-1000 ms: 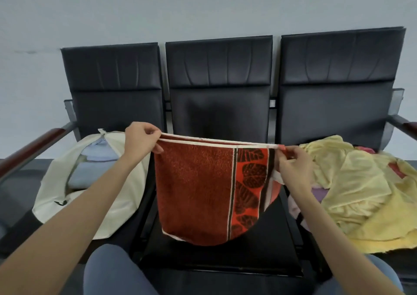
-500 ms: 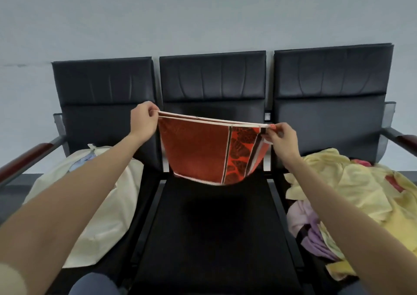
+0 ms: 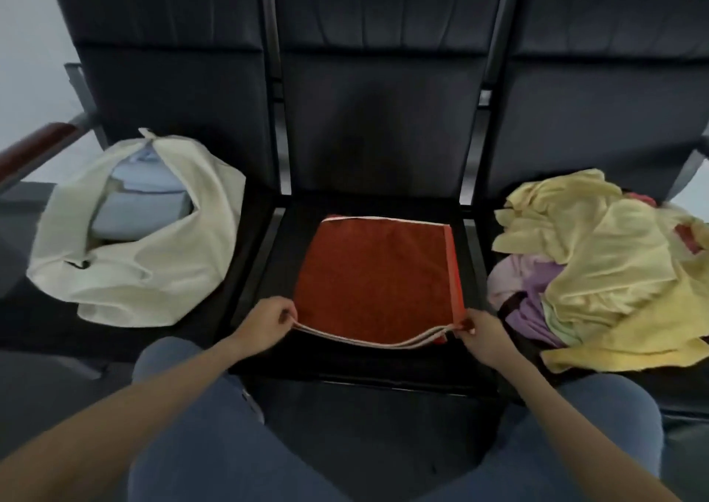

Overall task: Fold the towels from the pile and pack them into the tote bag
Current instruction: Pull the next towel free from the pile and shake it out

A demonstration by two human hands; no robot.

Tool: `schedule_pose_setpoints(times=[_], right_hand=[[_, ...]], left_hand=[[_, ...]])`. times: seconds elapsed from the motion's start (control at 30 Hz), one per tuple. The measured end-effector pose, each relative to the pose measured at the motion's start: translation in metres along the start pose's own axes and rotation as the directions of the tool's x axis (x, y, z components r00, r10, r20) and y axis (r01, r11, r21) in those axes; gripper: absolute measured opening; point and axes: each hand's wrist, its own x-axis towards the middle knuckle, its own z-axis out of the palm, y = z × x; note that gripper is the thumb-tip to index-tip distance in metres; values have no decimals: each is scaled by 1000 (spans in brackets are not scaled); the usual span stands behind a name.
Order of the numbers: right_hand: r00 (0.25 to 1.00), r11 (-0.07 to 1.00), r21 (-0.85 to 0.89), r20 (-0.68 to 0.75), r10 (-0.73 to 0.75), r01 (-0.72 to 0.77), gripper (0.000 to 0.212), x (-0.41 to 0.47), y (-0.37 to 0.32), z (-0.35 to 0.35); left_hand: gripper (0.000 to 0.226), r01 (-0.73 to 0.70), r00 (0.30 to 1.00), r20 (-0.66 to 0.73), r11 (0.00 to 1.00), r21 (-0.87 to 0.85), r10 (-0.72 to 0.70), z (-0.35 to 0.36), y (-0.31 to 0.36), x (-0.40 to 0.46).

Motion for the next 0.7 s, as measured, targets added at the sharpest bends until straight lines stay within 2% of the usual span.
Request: schedule_pose_setpoints(times=[0.07,0.17,0.23,0.37,0.47,0.57,0.7], right_hand=[[999,988,-153,52,6,2,14,-6,-1,7],[989,910,-413,149,16,47,31,-11,-22,3],[981,901,-425,196,-4,88,40,-6,-39,4],[975,948,-261,172,-138,181,37,8,-65,25],[966,955,-182,155,-206,233,36,16,-78,48],[957,948,-151,122,-262,278,37,28,-83,63],[935,932,-76,43,-352,355,34,47,-90,76]], left_hand=[[48,-23,989,147,998,54,15,11,-11,-14],[36,-7,952,305,998,69,-15,9,-11,-20],[29,77,945,317,997,4,-74,2,-10,-11],[32,167,980,127,978,-127,-151,-13,-17,27],[21,170,985,-12,978,-119,-173,-17,-22,68],[11,152,980,-112,981,-122,-166,-17,-22,113],[18,184,958,-189,969,-163,-213,-13,-22,172]])
